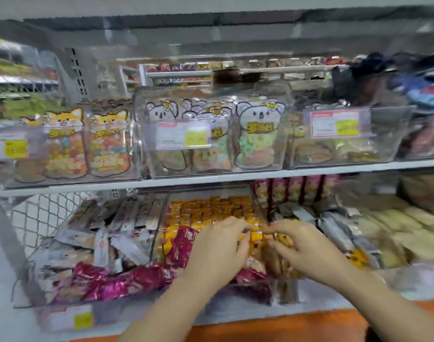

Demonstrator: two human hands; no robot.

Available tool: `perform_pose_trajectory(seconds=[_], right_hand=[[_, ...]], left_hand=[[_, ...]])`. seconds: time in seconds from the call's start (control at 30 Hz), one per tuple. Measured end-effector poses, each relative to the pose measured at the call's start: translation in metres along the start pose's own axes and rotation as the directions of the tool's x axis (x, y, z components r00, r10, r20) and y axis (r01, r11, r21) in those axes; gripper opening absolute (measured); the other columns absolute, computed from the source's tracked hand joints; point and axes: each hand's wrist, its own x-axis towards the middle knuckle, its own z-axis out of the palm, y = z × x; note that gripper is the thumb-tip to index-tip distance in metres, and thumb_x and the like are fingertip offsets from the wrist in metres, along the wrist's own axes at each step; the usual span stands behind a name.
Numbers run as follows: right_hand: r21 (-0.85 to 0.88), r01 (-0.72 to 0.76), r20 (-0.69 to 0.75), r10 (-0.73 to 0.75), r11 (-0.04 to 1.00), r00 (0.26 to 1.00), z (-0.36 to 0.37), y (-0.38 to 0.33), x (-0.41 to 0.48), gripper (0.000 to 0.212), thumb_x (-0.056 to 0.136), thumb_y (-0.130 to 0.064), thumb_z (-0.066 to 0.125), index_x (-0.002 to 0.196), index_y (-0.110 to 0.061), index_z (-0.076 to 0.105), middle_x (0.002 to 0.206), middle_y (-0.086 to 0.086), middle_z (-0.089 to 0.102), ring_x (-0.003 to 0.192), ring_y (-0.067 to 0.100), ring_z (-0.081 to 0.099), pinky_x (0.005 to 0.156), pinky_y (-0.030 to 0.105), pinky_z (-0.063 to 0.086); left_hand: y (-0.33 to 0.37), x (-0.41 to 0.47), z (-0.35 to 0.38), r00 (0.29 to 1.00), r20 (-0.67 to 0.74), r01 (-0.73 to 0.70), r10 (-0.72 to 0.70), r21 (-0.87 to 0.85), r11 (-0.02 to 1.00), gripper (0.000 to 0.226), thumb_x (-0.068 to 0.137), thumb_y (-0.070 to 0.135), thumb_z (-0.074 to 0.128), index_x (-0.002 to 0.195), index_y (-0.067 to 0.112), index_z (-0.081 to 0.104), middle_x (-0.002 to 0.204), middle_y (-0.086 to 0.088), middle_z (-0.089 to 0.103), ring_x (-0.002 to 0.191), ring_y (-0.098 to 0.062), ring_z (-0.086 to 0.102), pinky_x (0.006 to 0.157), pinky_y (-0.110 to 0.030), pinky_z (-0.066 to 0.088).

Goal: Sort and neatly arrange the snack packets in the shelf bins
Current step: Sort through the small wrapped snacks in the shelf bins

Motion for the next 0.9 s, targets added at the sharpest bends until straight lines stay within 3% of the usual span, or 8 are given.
perform_pose_trajectory(seconds=[0.1, 0.17, 0.3, 0.37, 0.57, 0.73, 0.9], right_hand=[[-0.02, -0.166, -0.057, 0.165, 0.986, 0.985, -0.011, 0.04, -0.012, 0.03, 0.091, -0.031, 0.057, 0.12, -0.027, 0.06, 0.115, -0.007, 0.063, 0.108, 0.014, 0.057, 0.085, 0.029, 0.046], [-0.093, -0.286, -0.094, 0.278, 0.954, 0.956, -0.015, 0.067, -0.016, 0.034, 0.089, -0.03, 0.058, 0.122, -0.024, 0.058, 0.114, 0.003, 0.062, 0.106, 0.023, 0.057, 0.08, 0.031, 0.045], [-0.179, -0.47, -0.179, 0.441, 0.864, 0.879, -0.021, 0.117, -0.018, 0.048, 0.084, -0.036, 0.061, 0.128, -0.019, 0.052, 0.128, 0.011, 0.048, 0.112, 0.031, 0.051, 0.088, 0.038, 0.048], [-0.204, -0.526, -0.136, 0.508, 0.826, 0.85, -0.023, 0.131, -0.015, 0.059, 0.084, -0.04, 0.058, 0.136, -0.018, 0.042, 0.132, 0.012, 0.044, 0.117, 0.032, 0.048, 0.091, 0.038, 0.046], [-0.38, -0.547, -0.02, 0.585, 0.746, 0.811, -0.019, 0.138, 0.004, 0.072, 0.078, -0.059, 0.06, 0.135, -0.023, 0.034, 0.13, 0.013, 0.035, 0.114, 0.034, 0.048, 0.088, 0.035, 0.044], [-0.28, -0.61, 0.022, 0.64, 0.741, 0.768, -0.013, 0.14, 0.011, 0.074, 0.081, -0.056, 0.06, 0.139, -0.023, 0.03, 0.136, 0.014, 0.023, 0.11, 0.034, 0.052, 0.08, 0.034, 0.044], [-0.229, -0.624, -0.052, 0.631, 0.747, 0.774, -0.017, 0.14, 0.005, 0.07, 0.076, -0.047, 0.066, 0.135, -0.022, 0.038, 0.128, 0.013, 0.031, 0.099, 0.031, 0.054, 0.077, 0.035, 0.049]], left_hand=[[0.015, 0.02, 0.028, 0.997, 0.074, -0.021, 0.024, -0.049, 0.999, 0.028, 0.094, 0.035, 0.042, 0.116, 0.032, 0.058, 0.119, 0.013, 0.057, 0.111, -0.012, 0.054, 0.09, -0.033, 0.045], [0.021, 0.03, 0.044, 0.991, 0.126, -0.033, 0.042, -0.07, 0.997, 0.026, 0.095, 0.034, 0.043, 0.117, 0.032, 0.058, 0.124, 0.015, 0.052, 0.115, -0.009, 0.05, 0.093, -0.032, 0.044], [0.028, 0.044, 0.064, 0.978, 0.203, -0.046, 0.057, -0.059, 0.997, 0.029, 0.096, 0.037, 0.044, 0.123, 0.036, 0.055, 0.134, 0.019, 0.044, 0.123, -0.004, 0.041, 0.098, -0.026, 0.04], [0.03, 0.047, 0.069, 0.97, 0.234, -0.053, 0.058, -0.025, 0.998, 0.031, 0.097, 0.039, 0.042, 0.125, 0.037, 0.053, 0.137, 0.021, 0.041, 0.128, -0.003, 0.034, 0.1, -0.025, 0.036], [0.027, 0.048, 0.079, 0.972, 0.226, -0.067, 0.066, -0.005, 0.998, 0.03, 0.096, 0.042, 0.04, 0.122, 0.04, 0.055, 0.126, 0.027, 0.045, 0.126, 0.001, 0.023, 0.1, -0.021, 0.032], [0.027, 0.047, 0.079, 0.973, 0.216, -0.081, 0.08, -0.006, 0.997, 0.03, 0.097, 0.041, 0.04, 0.121, 0.038, 0.057, 0.122, 0.028, 0.047, 0.125, 0.003, 0.022, 0.097, -0.019, 0.034], [0.028, 0.046, 0.078, 0.973, 0.211, -0.092, 0.094, -0.018, 0.996, 0.03, 0.097, 0.04, 0.04, 0.121, 0.038, 0.056, 0.122, 0.028, 0.047, 0.125, 0.004, 0.021, 0.093, -0.018, 0.036]])
